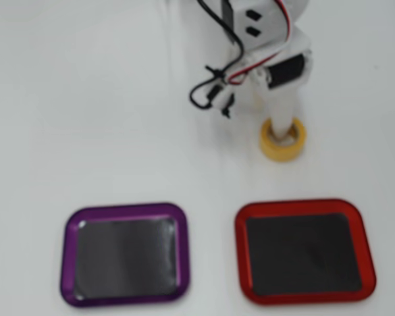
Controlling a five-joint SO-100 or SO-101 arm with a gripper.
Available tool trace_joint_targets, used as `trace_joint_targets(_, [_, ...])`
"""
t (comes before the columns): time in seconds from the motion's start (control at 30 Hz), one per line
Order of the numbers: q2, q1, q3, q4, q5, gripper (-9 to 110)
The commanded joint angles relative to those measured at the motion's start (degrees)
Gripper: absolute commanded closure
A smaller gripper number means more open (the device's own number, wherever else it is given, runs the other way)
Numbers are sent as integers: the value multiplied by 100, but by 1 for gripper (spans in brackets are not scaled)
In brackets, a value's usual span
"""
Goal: Grasp a tape and put it in the right purple dish.
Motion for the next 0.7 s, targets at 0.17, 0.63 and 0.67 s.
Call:
trace_joint_targets(0.17, [-352, -26, -193, -220, -26, 96])
trace_joint_targets(0.63, [1169, 18, -264, 176, -35, 102])
trace_joint_targets(0.67, [1521, 26, -229, 246, -35, 102])
